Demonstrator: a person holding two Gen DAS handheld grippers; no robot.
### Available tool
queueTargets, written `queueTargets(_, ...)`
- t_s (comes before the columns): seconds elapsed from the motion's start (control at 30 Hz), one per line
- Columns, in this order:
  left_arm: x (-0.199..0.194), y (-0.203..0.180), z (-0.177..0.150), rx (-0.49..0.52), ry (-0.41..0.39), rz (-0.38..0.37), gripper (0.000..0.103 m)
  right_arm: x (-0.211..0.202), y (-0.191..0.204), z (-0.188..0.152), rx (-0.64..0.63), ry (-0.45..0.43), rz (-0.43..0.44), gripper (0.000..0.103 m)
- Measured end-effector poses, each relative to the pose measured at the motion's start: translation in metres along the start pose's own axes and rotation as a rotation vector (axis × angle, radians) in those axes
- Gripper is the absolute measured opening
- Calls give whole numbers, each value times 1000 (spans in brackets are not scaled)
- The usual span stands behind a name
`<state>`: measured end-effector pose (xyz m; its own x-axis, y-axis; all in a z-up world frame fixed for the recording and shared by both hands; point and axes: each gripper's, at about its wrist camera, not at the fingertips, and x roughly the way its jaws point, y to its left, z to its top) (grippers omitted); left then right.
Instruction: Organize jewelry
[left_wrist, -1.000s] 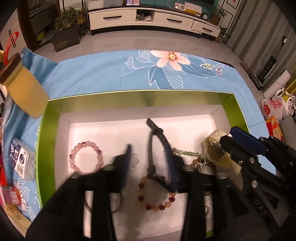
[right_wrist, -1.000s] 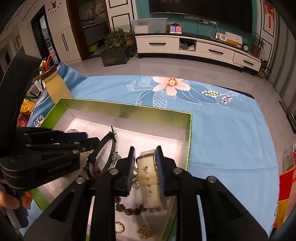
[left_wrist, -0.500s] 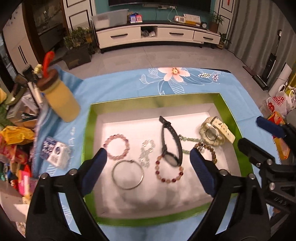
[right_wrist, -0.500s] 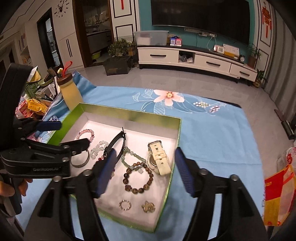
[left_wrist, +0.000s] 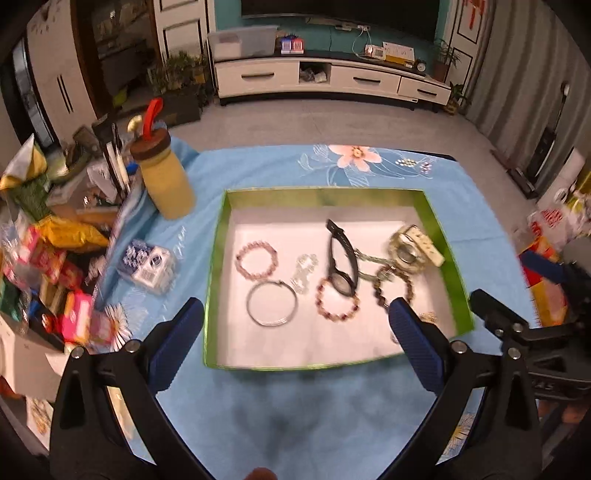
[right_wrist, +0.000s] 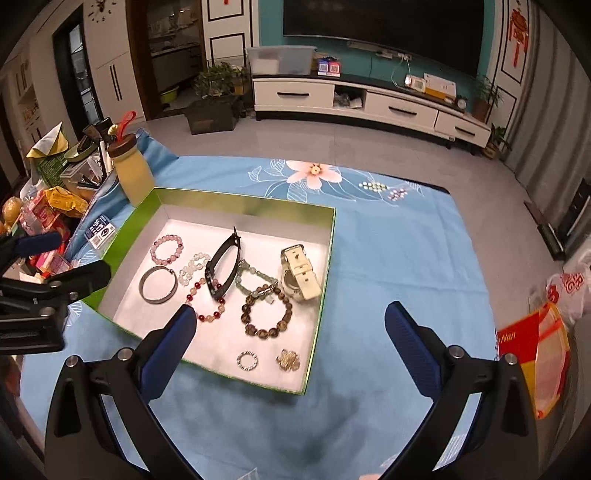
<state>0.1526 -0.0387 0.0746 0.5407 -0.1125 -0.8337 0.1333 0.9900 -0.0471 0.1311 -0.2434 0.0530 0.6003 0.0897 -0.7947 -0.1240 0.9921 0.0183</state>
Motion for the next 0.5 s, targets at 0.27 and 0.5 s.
queueTargets(0.27,-14,6,-2,-53,57,22,101,-16,1,2,62,15,1,102)
queueTargets(0.5,-17,2,-1,-37,70,78,101,-21,1,6,55,37,-3,102)
